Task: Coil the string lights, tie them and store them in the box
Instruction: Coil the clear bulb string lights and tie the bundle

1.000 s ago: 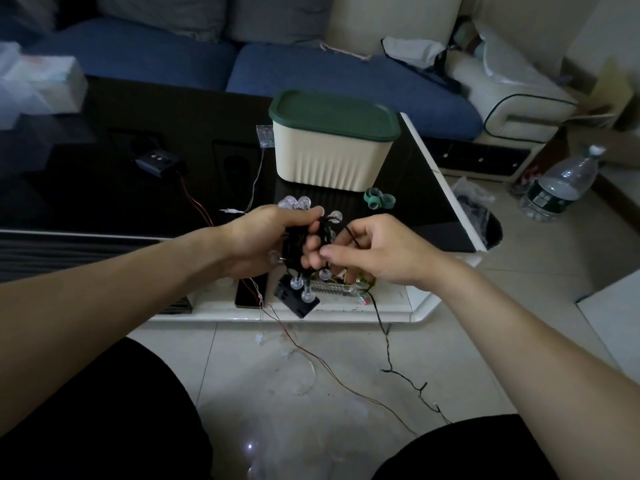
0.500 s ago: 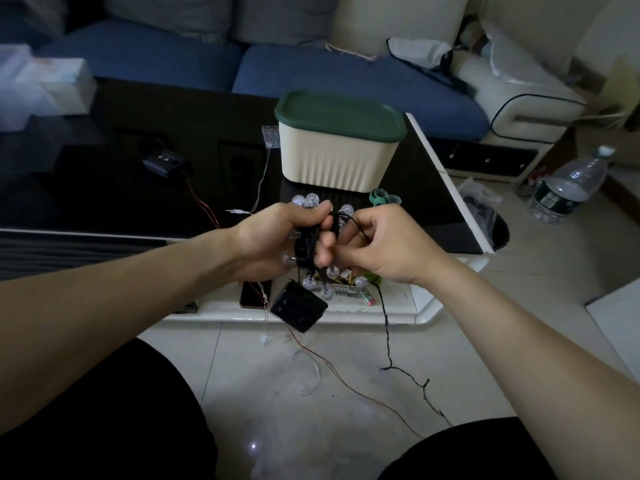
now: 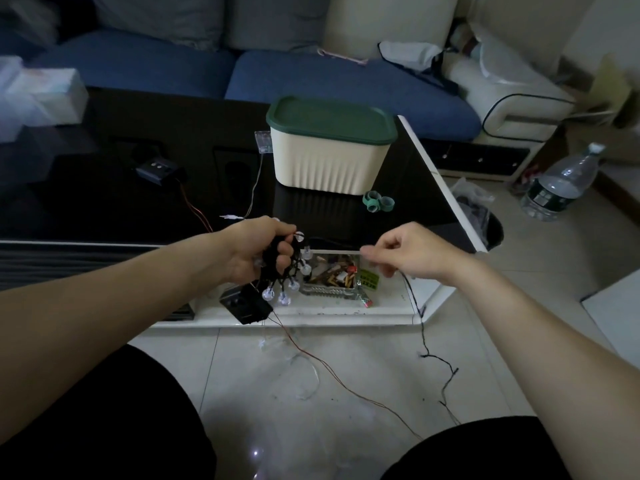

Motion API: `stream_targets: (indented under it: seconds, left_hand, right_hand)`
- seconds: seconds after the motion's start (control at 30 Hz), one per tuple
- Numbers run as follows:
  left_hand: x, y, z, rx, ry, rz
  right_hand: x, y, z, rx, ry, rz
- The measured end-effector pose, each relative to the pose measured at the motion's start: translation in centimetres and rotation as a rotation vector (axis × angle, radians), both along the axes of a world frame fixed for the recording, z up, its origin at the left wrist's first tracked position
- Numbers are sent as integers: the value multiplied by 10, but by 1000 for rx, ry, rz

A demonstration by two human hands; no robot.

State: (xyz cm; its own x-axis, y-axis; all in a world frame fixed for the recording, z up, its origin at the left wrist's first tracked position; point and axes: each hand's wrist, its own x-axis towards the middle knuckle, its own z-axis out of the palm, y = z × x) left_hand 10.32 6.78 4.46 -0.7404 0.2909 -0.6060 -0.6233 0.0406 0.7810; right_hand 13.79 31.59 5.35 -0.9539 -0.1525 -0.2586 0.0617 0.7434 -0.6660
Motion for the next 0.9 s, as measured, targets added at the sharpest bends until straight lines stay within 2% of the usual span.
stream_targets:
  seconds: [0.07,0.13,0.3,0.53,0.63,0.73,0.9]
  left_hand:
    - [-3,-1,-1,58,-24,78]
    - [-6,-1,0,124,-25,146]
    - [-6,1,2,303,1,188]
    - [-4,3,6,368,125,38]
    - [3,5,4,269,208,-152]
    - [13,11,4,167,292,-236]
    - [13,17,-1,21,310,-247]
  right_hand:
    - [2,-12,-9,82,-71,94]
    - [5,-27,-16,67,-116,146]
    - [10,-63,-14,43,-5,250]
    - [12,-85,-1,88,100,355]
    - [10,-82,5,93,120,383]
    - [8,-76,10,61,77,401]
    - [13,-67,17,-119,-67,372]
